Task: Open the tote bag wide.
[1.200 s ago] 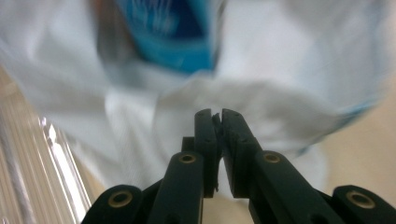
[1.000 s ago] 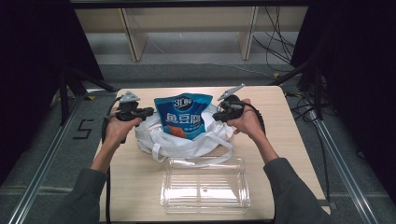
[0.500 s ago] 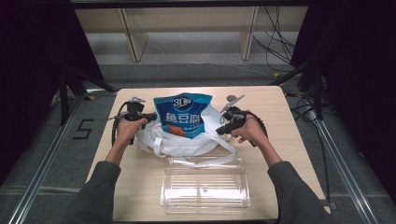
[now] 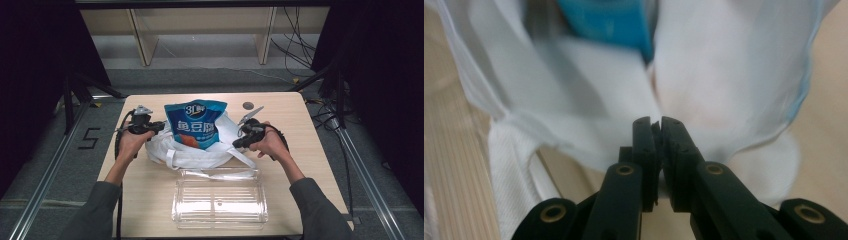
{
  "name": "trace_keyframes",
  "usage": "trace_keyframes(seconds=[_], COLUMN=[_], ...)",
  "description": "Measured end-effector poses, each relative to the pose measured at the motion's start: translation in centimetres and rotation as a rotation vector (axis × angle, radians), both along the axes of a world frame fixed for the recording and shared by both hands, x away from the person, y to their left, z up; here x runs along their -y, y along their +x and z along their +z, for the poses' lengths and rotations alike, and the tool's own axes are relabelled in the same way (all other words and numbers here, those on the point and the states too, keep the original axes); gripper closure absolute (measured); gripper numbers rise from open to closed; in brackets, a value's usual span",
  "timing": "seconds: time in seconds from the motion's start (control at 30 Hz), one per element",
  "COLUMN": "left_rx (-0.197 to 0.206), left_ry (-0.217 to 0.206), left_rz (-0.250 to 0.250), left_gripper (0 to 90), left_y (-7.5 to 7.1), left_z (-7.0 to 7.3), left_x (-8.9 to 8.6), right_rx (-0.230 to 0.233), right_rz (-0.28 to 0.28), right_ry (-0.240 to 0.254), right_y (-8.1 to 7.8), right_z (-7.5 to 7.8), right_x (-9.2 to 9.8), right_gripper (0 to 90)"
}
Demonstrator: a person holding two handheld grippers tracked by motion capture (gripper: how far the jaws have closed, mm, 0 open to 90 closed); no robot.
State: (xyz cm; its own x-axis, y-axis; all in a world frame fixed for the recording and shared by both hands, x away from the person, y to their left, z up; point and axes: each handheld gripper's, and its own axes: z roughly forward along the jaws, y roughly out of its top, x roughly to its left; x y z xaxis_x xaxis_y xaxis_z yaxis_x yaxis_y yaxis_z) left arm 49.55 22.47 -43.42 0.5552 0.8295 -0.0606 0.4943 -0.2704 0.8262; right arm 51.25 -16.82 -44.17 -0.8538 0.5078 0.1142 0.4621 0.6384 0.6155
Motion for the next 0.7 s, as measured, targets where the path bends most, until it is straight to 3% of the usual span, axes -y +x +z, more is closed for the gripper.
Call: trace_keyframes(seconds=[0.03, 0.1, 0.17, 0.2, 0.27, 0.33, 0.37, 0.4, 0.43, 0.5, 0.57, 0.6, 0.7], left_rx=[0.008, 0.007, -0.009, -0.015, -0.048, -0.053, -0.072, -0.077, -0.082, -0.098, -0.117, -0.125, -0.097], left_ry=[-0.004, -0.021, -0.014, -0.003, 0.070, 0.115, 0.116, 0.125, 0.147, 0.191, 0.196, 0.188, 0.166], left_rz=[-0.021, -0.077, -0.147, -0.173, -0.230, -0.248, -0.243, -0.244, -0.255, -0.264, -0.262, -0.260, -0.248], left_gripper=[78.8, 78.8, 78.4, 78.5, 79.2, 80.1, 80.7, 81.8, 82.7, 83.3, 84.4, 84.4, 81.7], left_y=[-0.6, -2.3, -3.9, -4.5, -5.4, -5.8, -6.0, -6.1, -6.2, -6.1, -5.8, -5.7, -5.9], left_z=[0.3, 0.6, 0.2, -0.2, -1.4, -2.5, -2.9, -3.4, -3.9, -4.8, -5.6, -5.8, -5.0], left_x=[0.0, 0.4, 1.1, 1.3, 1.5, 1.6, 1.7, 1.8, 1.9, 2.2, 2.2, 2.2, 2.3], right_rx=[0.001, 0.047, 0.065, 0.058, 0.061, 0.067, 0.034, 0.039, 0.024, 0.013, 0.008, 0.008, 0.031], right_rz=[-0.059, -0.098, -0.140, -0.156, -0.191, -0.229, -0.246, -0.262, -0.270, -0.271, -0.249, -0.249, -0.239], right_ry=[0.029, 0.055, 0.041, 0.036, 0.006, -0.052, -0.067, -0.068, -0.060, -0.102, -0.146, -0.146, -0.122], right_y=[-0.1, 0.4, 1.0, 1.5, 2.4, 3.5, 3.7, 4.1, 4.2, 4.4, 4.2, 4.2, 3.5], right_z=[0.8, 1.6, 1.9, 1.7, 0.9, -0.5, -0.8, -1.3, -1.8, -2.2, -2.2, -2.2, -0.9], right_x=[0.0, 0.0, -0.3, -0.7, -0.9, -0.9, -0.9, -0.9, -1.0, -1.3, -2.0, -2.0, -2.2], right_gripper=[86.0, 86.4, 86.5, 86.7, 87.4, 89.2, 89.6, 89.9, 90.0, 89.9, 88.0, 88.0, 85.0])
